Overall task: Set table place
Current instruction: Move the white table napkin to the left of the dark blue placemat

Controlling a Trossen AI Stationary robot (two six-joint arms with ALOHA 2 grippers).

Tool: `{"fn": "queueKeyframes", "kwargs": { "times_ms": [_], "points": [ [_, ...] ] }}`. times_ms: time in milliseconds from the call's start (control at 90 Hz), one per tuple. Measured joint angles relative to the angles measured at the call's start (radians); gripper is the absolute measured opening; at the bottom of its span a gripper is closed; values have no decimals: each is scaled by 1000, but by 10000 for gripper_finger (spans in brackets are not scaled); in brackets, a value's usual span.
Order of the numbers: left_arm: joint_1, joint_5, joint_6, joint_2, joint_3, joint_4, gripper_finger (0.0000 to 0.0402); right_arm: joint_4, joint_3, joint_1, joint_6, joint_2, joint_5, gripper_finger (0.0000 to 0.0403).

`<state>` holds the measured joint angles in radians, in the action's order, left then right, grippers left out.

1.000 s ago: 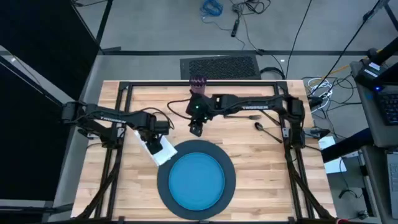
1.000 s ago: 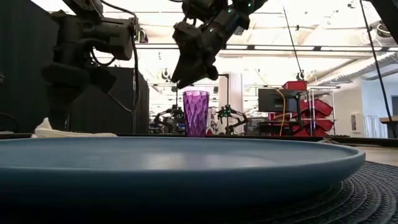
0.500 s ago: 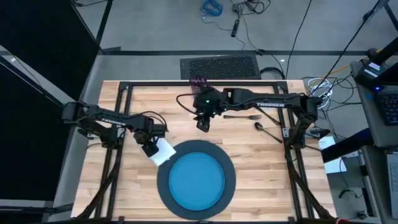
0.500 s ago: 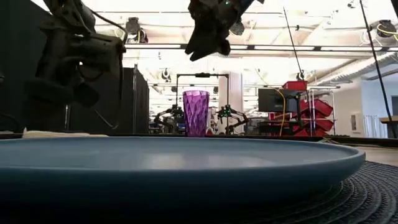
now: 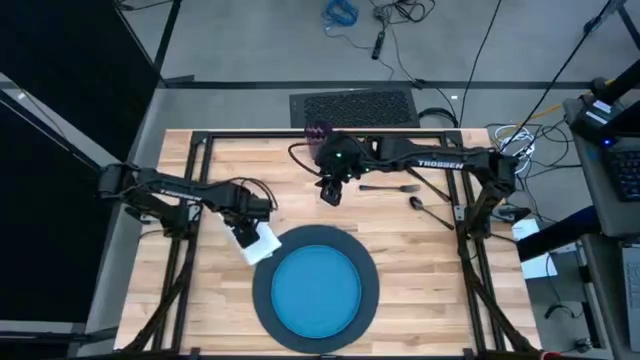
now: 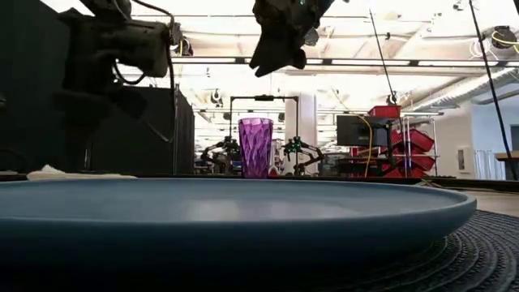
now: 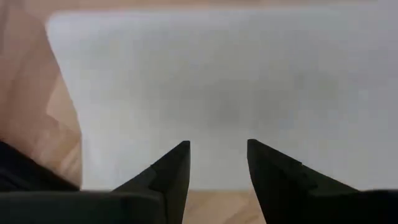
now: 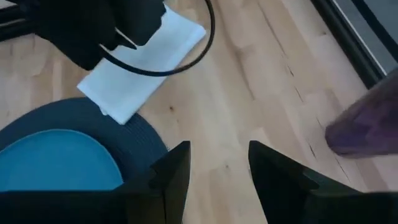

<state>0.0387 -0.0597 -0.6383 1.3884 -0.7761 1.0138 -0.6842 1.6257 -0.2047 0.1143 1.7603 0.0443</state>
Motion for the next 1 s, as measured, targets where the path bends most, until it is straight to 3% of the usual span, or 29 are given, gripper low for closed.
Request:
{"fn": "queueKeyframes", "kwargs": {
  "times_ms": [189, 511, 800, 1000],
  "points": [
    [-2, 1, -36, 17, 0, -117, 143, -35, 0, -11, -3, 0, 4, 148],
    [-2, 4, -6, 120, 0, -144, 143, -100, 0, -11, -3, -40, 4, 148],
    [-42, 97, 53, 152, 0, -102, 143, -114, 0, -10, -3, -119, 5, 148],
    [-136, 167, 45, 150, 0, -83, 143, -119, 0, -10, -3, -145, 4, 148]
  ]
}}
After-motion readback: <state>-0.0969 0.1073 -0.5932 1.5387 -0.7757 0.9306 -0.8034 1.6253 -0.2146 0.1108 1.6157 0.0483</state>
